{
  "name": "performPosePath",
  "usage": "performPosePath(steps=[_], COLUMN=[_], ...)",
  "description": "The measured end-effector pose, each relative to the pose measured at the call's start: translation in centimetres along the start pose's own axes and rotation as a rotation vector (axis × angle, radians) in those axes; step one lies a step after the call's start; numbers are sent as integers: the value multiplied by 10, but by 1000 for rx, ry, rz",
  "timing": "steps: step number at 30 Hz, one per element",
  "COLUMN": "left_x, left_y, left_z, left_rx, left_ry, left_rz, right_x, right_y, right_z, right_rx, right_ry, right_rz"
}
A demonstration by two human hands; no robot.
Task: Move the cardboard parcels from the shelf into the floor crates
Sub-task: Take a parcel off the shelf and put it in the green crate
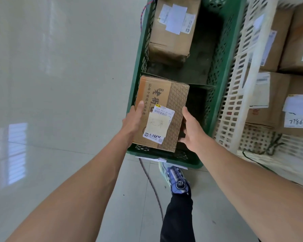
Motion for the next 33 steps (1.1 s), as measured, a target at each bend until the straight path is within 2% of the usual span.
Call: performPosePath(steps=[6,11,17,23,28,33], left_x=[-4,-14,-32,-43,-41,18], left_y=[-1,3,-3,-11,-6,45], left_z=[3,9,21,26,19,7], left_rx=[55,126,25,-10,-17,-33], left_ry=[103,28,85,90,112,130], left_rz=[100,149,30,11,-36,40], right_x=[6,12,14,11,-6,-51], right_y=[-25,-38,-48,-49,-26,37], right_z=[14,21,28,28,10,-32], right_rx=[0,-32,-82,-109,-68,-92], right_ry=[-59,-111,-112,-58,-51,-120], right_rz=[10,30,-1,-30,-119,-326])
Point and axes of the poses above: each hand's wrist, its own y-axis away from the middle knuckle, its own z-axis out of the palm, x = y × z, the point moved 6 cm from there along -y, towards the middle knuckle, and after that the axes turned 14 degrees about x, right-handed, at the moved point
